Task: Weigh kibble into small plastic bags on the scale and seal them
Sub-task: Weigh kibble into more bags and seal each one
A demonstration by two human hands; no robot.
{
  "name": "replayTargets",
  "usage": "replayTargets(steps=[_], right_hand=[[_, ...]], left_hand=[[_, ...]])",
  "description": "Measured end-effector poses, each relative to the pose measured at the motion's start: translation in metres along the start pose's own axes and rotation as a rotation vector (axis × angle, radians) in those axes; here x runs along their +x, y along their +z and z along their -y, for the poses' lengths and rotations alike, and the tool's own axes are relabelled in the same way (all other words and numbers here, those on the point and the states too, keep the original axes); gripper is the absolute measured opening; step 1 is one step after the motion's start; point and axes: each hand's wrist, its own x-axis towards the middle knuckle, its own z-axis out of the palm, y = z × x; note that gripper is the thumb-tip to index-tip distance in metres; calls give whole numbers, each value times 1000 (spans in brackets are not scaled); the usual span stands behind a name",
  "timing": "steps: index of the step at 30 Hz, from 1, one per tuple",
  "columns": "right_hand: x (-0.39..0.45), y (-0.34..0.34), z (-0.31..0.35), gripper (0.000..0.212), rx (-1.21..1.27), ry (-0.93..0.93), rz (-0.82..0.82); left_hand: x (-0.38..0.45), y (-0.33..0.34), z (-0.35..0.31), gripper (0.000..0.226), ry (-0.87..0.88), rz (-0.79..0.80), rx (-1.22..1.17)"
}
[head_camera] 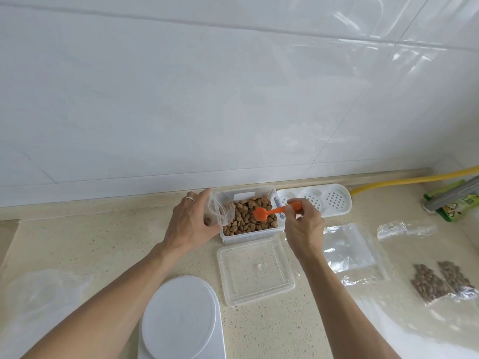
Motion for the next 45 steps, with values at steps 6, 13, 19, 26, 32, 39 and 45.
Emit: replayTargets(steps=[6,13,19,26,32,39,45], right_hand=[[-11,23,-11,12,91,177,195],[-13,21,-13,10,360,481,91],[-9,11,-9,10,482,536,41],[1,-10,7,11,596,480,23],[-8,-17,43,10,418,73,300],[-26,-41,66,10,316,-114,242],[-53,-78,63,6,529,96,-39]], left_hand=[[-5,-1,7,84,86,-4,69],[-5,-2,12,85,97,-5,111],[4,-6,1,82,72,24,171],[20,-12,-11,77,38,59,318],[22,-10,-25,82,19,91,122],[8,-17,-36,89,-30,59,-96],[-23,-27,-64,85,60,8,-40]])
